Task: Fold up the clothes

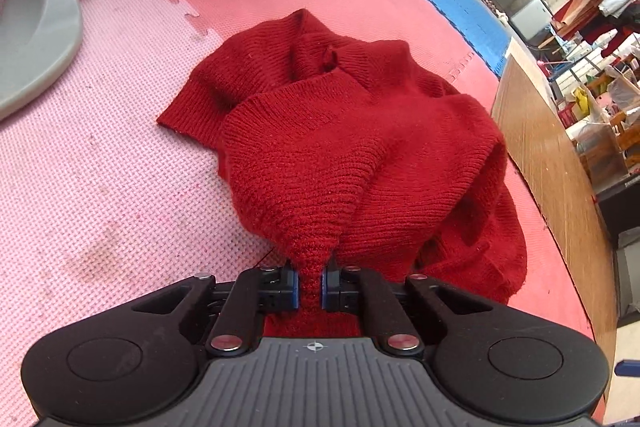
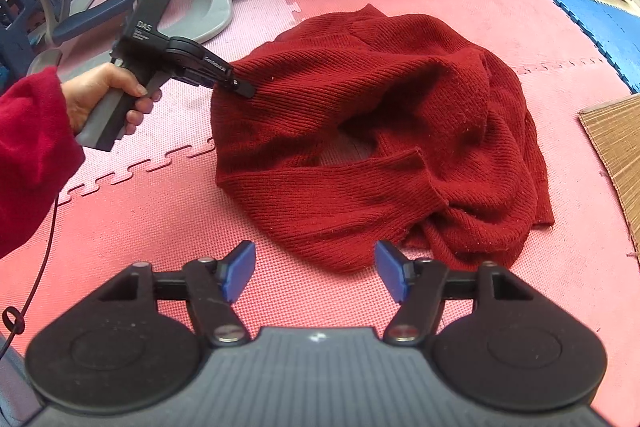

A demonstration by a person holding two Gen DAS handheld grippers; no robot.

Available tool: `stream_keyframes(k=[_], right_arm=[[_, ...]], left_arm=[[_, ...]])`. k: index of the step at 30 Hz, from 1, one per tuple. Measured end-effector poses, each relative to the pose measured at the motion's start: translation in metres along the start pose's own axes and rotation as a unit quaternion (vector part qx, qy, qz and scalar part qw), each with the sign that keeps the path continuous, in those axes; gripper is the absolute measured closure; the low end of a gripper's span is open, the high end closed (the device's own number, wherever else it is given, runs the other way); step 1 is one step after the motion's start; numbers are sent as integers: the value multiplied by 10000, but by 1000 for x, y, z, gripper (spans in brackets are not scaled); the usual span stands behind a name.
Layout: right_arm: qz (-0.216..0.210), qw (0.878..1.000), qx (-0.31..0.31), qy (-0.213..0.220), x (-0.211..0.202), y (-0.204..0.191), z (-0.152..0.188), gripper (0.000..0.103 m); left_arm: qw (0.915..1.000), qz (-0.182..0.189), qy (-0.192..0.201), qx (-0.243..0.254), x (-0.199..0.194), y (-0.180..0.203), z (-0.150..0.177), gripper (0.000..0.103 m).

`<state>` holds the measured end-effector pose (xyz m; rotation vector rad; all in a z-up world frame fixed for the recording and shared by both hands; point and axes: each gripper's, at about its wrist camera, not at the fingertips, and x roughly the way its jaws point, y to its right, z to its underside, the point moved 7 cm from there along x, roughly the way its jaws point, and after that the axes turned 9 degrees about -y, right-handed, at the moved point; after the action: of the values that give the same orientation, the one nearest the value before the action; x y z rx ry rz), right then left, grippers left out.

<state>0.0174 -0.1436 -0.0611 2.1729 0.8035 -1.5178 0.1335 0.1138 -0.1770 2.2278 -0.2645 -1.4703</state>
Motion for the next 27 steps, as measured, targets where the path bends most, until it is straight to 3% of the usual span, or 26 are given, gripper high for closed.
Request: stream_keyframes(k=[5,19,27], right_arm=[[-35,10000,22,69,-3,1,-3,37],[115,9998,143,93,-10,12,0,37],[228,9996,191,38,-8,13,0,37]], left_arm=[[9994,25,-12,357,-32,22,12,94],[9983,-407,-256,318,-112,-14,96,95],[9945,-762,-405,-602,-160,-78,179,95]])
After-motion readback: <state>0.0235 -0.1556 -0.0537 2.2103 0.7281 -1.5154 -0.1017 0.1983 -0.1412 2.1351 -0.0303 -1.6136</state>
